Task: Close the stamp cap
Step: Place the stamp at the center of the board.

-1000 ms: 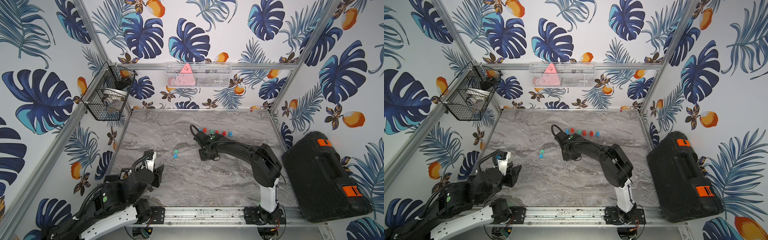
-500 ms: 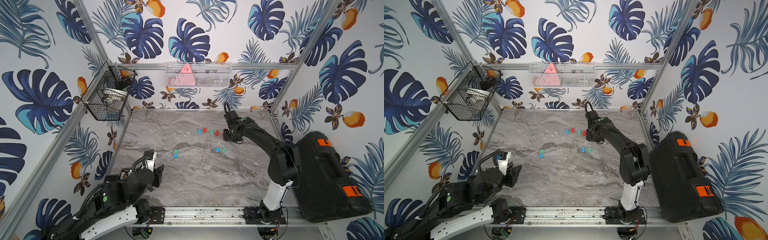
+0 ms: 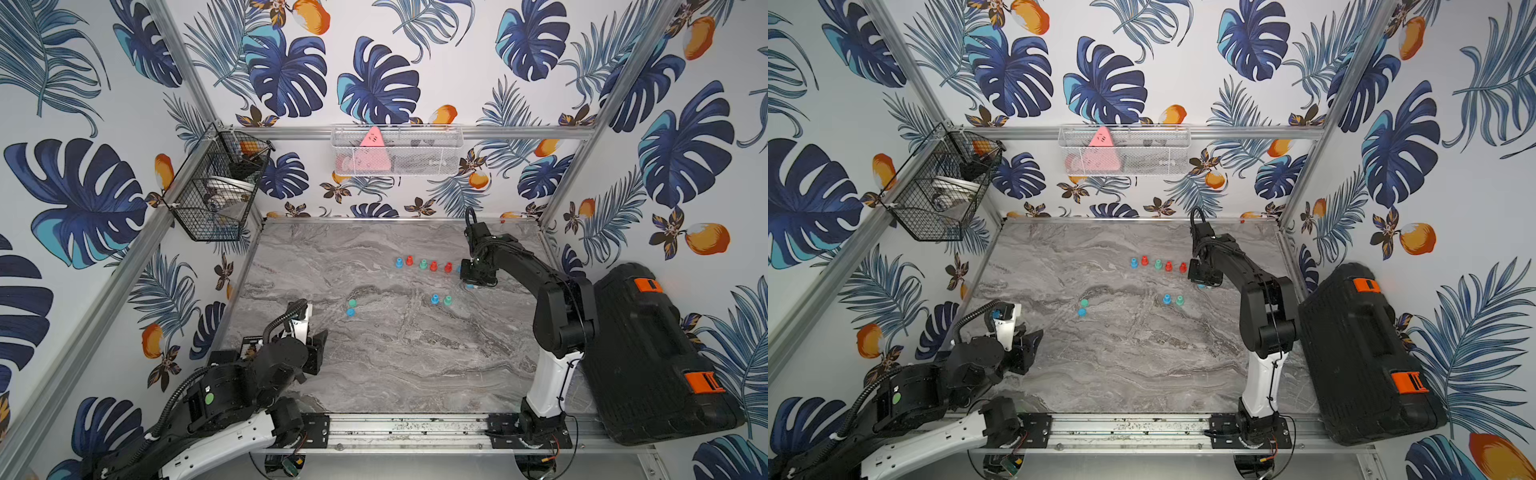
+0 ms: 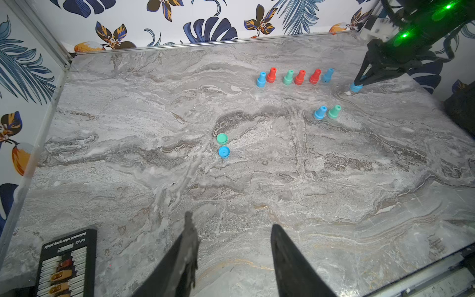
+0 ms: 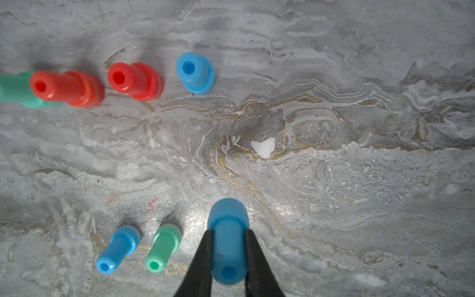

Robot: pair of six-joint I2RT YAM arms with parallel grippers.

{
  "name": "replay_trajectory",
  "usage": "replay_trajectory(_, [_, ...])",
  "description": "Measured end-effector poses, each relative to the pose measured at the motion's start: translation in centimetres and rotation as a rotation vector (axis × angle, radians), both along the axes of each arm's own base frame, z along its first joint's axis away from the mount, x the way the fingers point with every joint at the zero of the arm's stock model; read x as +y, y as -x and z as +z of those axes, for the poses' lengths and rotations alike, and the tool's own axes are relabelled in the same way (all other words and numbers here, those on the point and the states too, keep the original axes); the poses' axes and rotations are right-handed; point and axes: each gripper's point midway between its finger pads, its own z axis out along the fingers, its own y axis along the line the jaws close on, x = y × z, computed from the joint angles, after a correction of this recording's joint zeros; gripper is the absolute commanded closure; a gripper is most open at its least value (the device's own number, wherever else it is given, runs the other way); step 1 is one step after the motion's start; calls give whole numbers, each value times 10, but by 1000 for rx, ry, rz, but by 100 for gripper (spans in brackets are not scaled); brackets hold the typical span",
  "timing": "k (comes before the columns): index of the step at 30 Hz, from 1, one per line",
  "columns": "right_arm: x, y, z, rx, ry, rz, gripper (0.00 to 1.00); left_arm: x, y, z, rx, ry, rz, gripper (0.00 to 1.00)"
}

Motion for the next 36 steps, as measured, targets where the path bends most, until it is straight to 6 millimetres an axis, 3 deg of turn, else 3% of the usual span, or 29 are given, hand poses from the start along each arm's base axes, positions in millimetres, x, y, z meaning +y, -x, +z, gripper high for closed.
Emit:
replay_trajectory(10, [-11, -20, -27, 36, 6, -37, 81, 0, 0, 0, 0, 0, 0, 50])
replay_trajectory(36, [-25, -62, -41, 14, 15, -89, 82, 0, 0, 0, -1, 0, 1, 50])
